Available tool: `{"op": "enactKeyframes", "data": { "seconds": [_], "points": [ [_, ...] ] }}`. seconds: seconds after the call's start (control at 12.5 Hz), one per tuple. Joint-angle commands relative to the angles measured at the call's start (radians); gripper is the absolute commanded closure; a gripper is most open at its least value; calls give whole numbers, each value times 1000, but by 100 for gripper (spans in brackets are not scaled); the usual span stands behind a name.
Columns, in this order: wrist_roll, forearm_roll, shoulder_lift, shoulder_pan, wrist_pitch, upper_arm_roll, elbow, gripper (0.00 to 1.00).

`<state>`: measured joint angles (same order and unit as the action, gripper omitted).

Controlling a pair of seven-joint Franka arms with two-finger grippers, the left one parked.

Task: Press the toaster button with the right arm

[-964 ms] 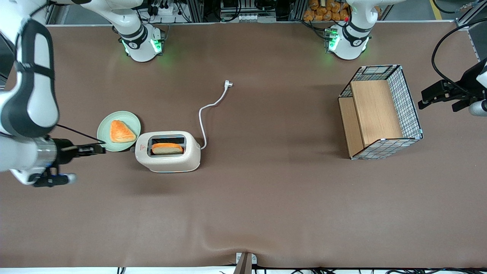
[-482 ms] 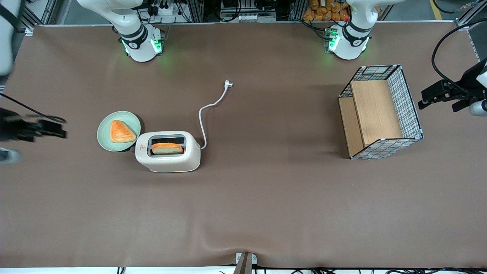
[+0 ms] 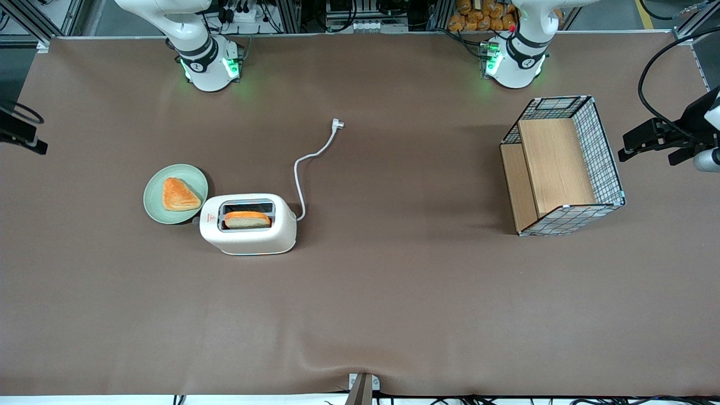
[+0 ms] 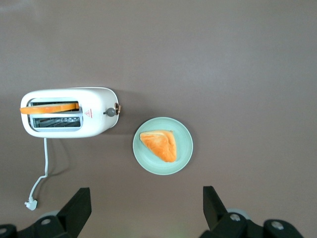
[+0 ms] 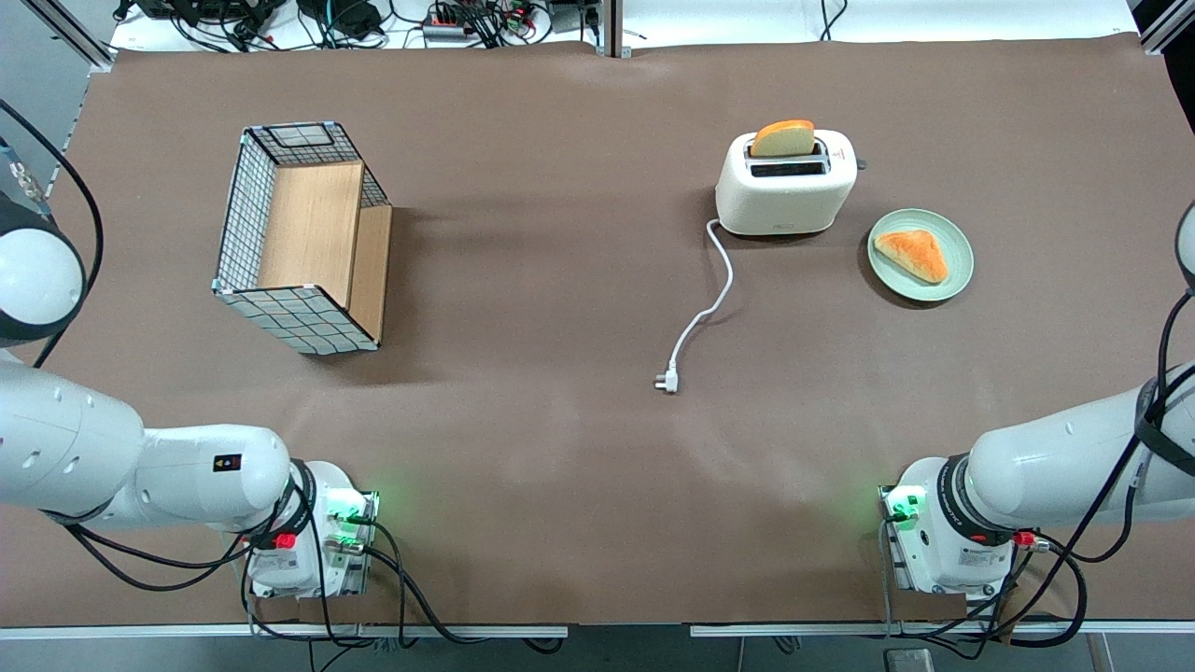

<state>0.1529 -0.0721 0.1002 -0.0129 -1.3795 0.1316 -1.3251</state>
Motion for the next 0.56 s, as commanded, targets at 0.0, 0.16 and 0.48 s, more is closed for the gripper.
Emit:
{"op": "enactKeyframes", "data": {
  "seconds": [0.0, 0.16, 0.48],
  "points": [
    [-13, 28, -62, -36, -16, -49, -60, 0],
    [-15, 28, -65, -35, -16, -49, -62, 0],
    [-39, 41, -105, -33, 1, -50, -87, 0]
  ]
}}
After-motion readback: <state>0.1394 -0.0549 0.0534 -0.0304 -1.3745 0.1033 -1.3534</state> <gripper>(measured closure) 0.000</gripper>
